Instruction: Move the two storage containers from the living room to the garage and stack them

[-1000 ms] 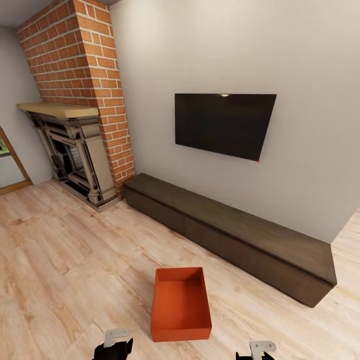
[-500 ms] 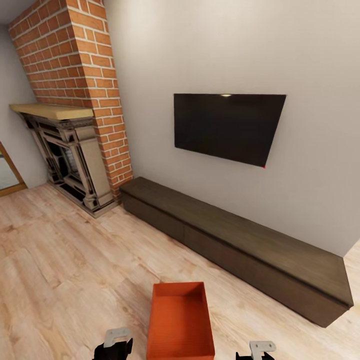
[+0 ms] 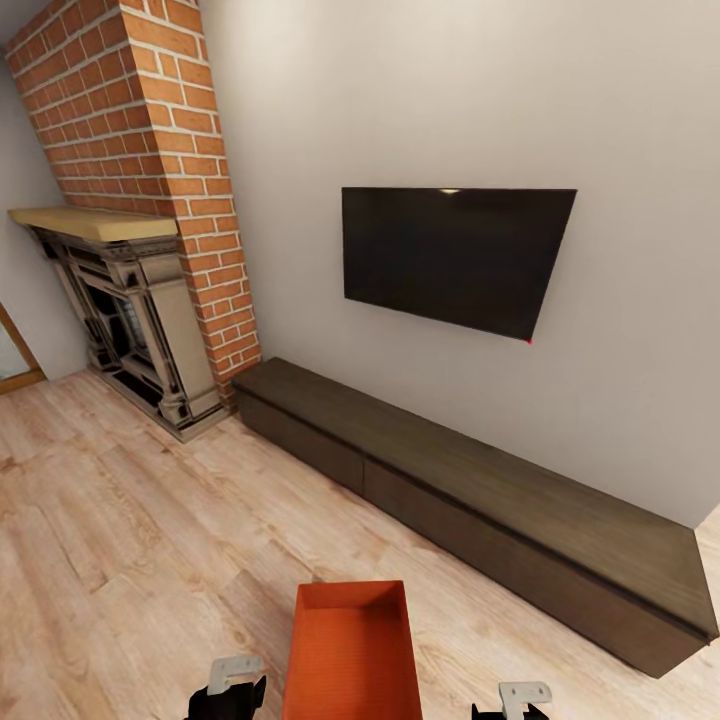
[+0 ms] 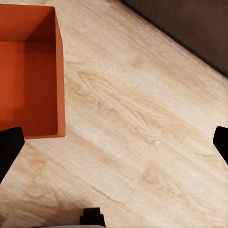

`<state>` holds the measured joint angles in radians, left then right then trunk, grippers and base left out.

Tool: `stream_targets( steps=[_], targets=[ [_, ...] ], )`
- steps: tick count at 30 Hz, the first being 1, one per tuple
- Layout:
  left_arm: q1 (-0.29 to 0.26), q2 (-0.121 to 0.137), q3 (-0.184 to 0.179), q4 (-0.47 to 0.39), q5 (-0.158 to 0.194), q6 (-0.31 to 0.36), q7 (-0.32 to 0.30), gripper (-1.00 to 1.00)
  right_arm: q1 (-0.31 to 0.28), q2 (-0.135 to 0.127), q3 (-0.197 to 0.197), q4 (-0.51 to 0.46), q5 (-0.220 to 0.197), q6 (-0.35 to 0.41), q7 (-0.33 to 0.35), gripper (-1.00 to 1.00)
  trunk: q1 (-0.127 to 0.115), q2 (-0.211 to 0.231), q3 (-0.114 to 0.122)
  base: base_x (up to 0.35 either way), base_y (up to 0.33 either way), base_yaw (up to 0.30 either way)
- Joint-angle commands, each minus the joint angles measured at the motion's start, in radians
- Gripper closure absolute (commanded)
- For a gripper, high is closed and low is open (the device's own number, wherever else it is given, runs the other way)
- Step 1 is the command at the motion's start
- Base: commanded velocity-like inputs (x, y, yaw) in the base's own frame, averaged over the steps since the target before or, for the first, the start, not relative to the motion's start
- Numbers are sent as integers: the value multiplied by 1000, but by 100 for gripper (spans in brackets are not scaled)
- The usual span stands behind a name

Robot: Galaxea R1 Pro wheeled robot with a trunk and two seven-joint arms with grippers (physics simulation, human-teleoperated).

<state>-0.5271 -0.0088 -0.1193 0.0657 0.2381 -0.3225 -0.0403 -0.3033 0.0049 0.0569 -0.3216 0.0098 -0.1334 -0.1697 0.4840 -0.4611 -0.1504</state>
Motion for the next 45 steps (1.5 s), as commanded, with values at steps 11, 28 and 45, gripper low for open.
stream_targets(
  steps=[11, 28, 45],
  targets=[
    [-2, 0, -8, 5, 12, -7, -4, -100, 0, 0, 6, 1, 1, -2, -7, -100, 0, -2, -2, 125, 98, 0],
    [-2, 0, -8, 5, 12, -7, -4, -100, -1, 0, 6, 1, 1, 0, -8, -100, 0, -2, -2, 180, -1, 0],
    [-2, 0, -8, 5, 11, -9, -4, -100, -1, 0, 6, 1, 1, -1, -8, -100, 0, -2, -2, 62, -67, 0]
  ],
)
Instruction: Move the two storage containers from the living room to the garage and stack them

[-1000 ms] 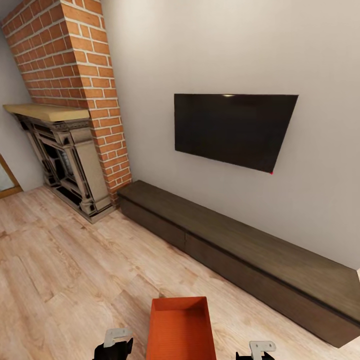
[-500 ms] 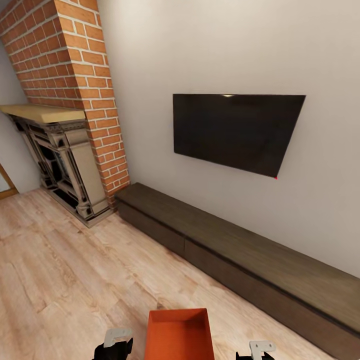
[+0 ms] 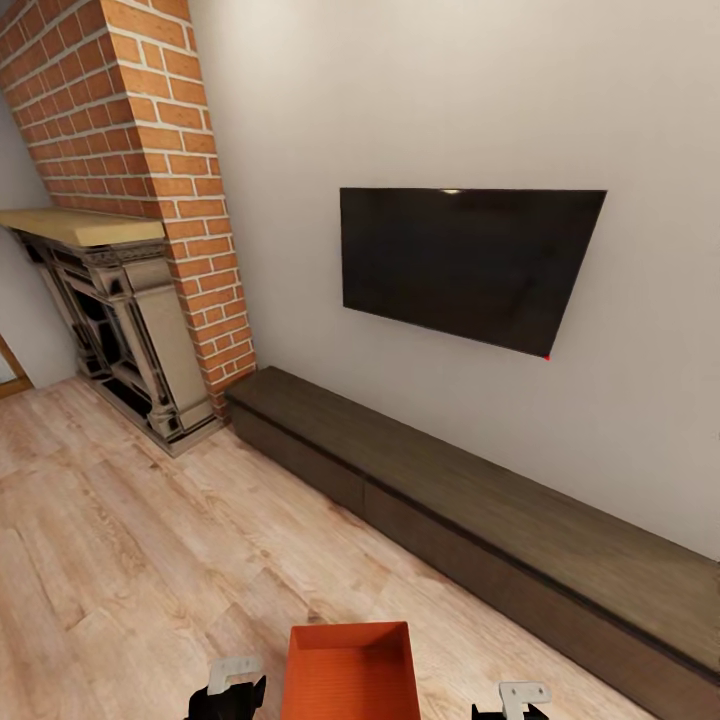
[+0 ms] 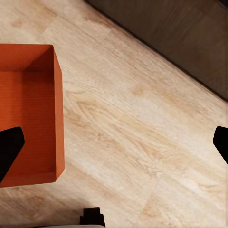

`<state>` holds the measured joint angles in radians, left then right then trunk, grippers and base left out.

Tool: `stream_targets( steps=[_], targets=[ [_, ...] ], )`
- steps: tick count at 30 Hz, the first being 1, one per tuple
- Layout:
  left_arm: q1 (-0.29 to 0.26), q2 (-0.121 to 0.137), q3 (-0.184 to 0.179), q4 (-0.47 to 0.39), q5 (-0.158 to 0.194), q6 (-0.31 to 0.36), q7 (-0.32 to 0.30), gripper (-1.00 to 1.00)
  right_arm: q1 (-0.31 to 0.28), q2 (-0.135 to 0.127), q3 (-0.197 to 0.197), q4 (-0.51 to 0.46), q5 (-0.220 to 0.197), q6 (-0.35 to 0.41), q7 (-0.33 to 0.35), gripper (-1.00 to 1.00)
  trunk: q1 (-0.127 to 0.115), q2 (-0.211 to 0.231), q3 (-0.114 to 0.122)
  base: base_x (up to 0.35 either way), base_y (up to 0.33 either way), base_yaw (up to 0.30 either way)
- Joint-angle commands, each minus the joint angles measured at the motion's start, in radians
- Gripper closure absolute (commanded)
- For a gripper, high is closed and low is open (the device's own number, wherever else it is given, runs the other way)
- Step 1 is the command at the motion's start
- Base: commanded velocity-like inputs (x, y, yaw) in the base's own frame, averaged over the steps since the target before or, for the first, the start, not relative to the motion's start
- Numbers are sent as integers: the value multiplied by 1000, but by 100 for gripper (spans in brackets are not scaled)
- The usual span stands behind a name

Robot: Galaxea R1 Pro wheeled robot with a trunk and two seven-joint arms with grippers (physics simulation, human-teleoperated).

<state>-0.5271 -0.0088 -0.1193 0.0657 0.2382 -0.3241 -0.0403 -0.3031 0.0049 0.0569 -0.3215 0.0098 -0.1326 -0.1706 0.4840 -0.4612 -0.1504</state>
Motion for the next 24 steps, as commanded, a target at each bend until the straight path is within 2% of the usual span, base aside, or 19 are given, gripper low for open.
stream_targets(
  steps=[1, 24],
  targets=[
    [-2, 0, -8, 5, 10, -7, -4, -100, -1, 0, 6, 1, 1, -2, -7, -100, 0, -2, -2, 3, -11, 0],
    [-2, 0, -8, 5, 10, -7, -4, -100, -1, 0, 6, 1, 1, -1, -7, -100, 0, -2, -2, 0, 0, 0]
  ],
)
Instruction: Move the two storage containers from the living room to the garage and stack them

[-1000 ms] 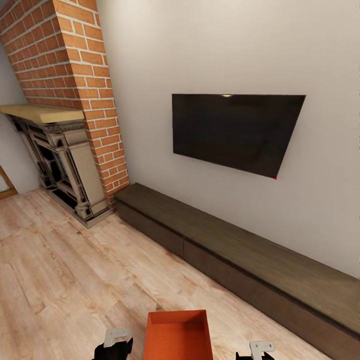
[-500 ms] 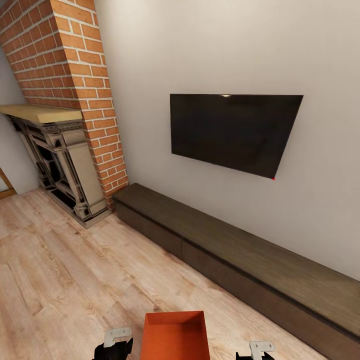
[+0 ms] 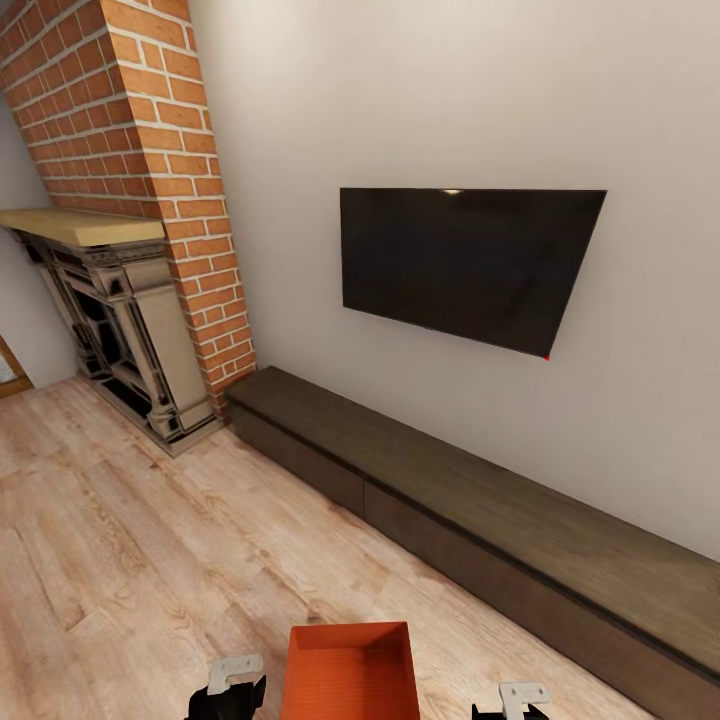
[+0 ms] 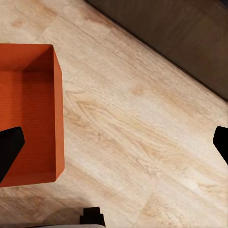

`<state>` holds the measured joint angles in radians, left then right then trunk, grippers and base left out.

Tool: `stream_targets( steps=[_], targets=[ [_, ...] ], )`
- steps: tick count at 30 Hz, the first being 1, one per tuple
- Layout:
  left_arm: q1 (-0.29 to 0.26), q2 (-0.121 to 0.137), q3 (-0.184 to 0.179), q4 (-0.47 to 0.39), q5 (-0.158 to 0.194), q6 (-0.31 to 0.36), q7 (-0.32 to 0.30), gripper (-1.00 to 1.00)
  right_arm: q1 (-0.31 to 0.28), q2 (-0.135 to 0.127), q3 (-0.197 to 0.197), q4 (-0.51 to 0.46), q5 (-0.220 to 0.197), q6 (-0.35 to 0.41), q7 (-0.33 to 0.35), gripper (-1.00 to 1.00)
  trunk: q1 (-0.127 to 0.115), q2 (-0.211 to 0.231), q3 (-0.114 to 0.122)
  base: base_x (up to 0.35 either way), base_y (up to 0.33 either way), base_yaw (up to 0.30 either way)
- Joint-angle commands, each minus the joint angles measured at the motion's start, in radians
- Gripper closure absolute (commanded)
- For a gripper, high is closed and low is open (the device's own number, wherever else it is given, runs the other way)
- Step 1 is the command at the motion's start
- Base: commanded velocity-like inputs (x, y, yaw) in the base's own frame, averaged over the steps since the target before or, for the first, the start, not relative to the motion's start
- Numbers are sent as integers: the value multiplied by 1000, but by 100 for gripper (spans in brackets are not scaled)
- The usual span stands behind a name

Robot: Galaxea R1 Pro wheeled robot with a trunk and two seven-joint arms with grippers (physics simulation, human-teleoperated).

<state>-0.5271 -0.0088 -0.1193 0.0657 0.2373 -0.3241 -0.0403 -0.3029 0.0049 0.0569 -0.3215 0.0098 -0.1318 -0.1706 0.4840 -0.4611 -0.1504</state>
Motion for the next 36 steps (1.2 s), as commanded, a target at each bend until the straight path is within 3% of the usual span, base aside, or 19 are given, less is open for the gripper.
stream_targets(
  steps=[1, 36],
  targets=[
    [-2, 0, -8, 5, 11, -7, -4, -100, -1, 0, 6, 1, 2, -2, -7, -100, 0, -2, -2, 0, 0, 0],
    [-2, 1, -8, 5, 12, -6, -14, -100, -1, 0, 7, 0, 2, 1, -8, -100, 0, -2, -10, 0, 0, 0]
  ],
)
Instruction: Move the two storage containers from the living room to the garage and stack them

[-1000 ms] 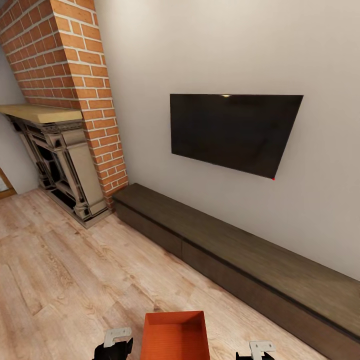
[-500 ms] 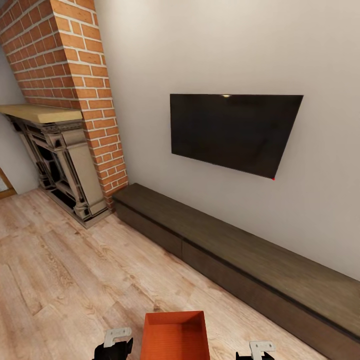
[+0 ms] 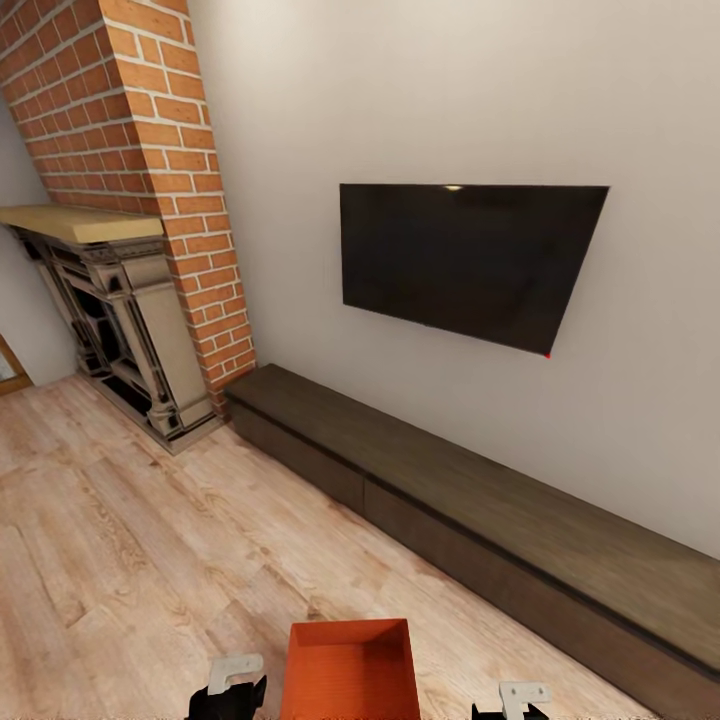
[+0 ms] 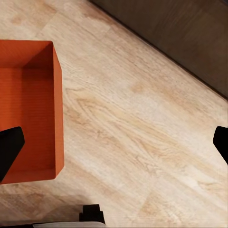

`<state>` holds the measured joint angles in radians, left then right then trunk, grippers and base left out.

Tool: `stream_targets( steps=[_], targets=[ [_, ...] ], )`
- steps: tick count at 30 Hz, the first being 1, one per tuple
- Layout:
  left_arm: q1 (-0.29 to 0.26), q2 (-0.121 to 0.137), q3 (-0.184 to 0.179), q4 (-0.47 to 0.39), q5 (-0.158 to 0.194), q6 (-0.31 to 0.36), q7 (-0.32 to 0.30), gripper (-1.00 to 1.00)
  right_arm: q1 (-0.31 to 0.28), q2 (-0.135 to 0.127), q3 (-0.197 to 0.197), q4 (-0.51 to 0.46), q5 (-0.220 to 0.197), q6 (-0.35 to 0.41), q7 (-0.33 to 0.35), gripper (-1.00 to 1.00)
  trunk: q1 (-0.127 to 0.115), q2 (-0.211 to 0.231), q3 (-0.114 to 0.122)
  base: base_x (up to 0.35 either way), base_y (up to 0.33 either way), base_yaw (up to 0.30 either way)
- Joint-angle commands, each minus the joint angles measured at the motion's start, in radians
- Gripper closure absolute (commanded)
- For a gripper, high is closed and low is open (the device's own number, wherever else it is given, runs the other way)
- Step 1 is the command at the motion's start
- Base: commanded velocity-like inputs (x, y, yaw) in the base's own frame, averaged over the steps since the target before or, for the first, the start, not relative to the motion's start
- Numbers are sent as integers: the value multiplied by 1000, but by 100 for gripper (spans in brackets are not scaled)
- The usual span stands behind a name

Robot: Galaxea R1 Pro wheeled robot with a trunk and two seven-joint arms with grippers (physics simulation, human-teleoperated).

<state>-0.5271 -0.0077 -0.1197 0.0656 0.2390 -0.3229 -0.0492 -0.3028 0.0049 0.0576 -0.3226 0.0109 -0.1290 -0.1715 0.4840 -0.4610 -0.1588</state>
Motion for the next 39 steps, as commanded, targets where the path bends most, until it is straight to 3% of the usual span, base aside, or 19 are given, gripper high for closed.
stream_targets(
  steps=[1, 17, 27, 39],
  targets=[
    [-2, -1, -8, 5, 10, -7, -6, -100, -1, 0, 6, 1, 2, -1, -8, -100, 0, -2, -3, 0, 0, 0],
    [-2, -1, -6, 5, 18, -7, 3, -100, -1, 0, 10, 1, 9, -2, -6, -100, 0, -2, -29, 0, 0, 0],
    [-2, 3, 15, 3, 18, -7, 9, -100, -1, 0, 7, -1, 9, 1, -8, -100, 0, -2, -46, 0, 0, 0],
    [-2, -1, 13, 3, 17, -7, 14, -100, -9, 2, 5, -142, 11, 28, -7, -100, 0, -2, -65, 0, 0, 22]
  ],
)
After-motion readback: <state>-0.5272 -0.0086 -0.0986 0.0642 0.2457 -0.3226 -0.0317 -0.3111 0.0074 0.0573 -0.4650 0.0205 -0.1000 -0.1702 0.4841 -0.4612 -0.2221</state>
